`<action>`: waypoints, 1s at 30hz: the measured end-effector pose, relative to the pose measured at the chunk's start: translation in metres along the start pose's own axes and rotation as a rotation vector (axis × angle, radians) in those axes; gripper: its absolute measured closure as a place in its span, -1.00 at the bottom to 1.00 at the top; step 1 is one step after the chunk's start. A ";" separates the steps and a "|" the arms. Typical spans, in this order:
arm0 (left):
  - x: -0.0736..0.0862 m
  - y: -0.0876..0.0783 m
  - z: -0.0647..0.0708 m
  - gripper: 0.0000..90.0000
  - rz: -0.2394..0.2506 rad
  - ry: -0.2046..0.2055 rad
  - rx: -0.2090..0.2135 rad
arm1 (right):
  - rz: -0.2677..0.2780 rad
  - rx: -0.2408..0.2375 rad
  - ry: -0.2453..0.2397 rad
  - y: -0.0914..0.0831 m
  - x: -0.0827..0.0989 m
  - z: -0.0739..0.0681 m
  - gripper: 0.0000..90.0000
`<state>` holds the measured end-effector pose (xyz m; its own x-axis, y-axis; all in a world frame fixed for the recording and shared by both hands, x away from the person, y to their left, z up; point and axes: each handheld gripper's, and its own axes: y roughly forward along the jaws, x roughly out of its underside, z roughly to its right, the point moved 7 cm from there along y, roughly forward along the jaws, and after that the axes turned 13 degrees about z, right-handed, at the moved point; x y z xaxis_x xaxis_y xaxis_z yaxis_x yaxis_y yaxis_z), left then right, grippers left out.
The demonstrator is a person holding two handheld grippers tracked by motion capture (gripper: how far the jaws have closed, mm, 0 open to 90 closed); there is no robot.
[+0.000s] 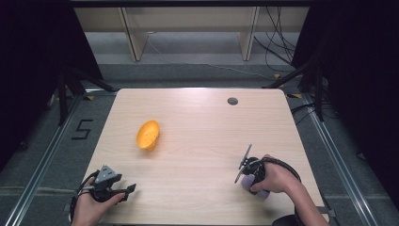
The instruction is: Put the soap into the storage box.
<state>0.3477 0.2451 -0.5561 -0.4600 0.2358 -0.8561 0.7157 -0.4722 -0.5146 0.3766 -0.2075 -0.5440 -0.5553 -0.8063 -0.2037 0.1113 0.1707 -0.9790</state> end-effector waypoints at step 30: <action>0.000 -0.001 0.000 -0.36 -0.009 0.002 0.005 | 0.286 0.247 -0.202 -0.019 -0.003 -0.020 0.12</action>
<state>0.3468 0.2456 -0.5561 -0.4651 0.2415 -0.8517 0.7090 -0.4744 -0.5217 0.3601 -0.1969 -0.5242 -0.3040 -0.8450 -0.4400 0.4451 0.2824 -0.8498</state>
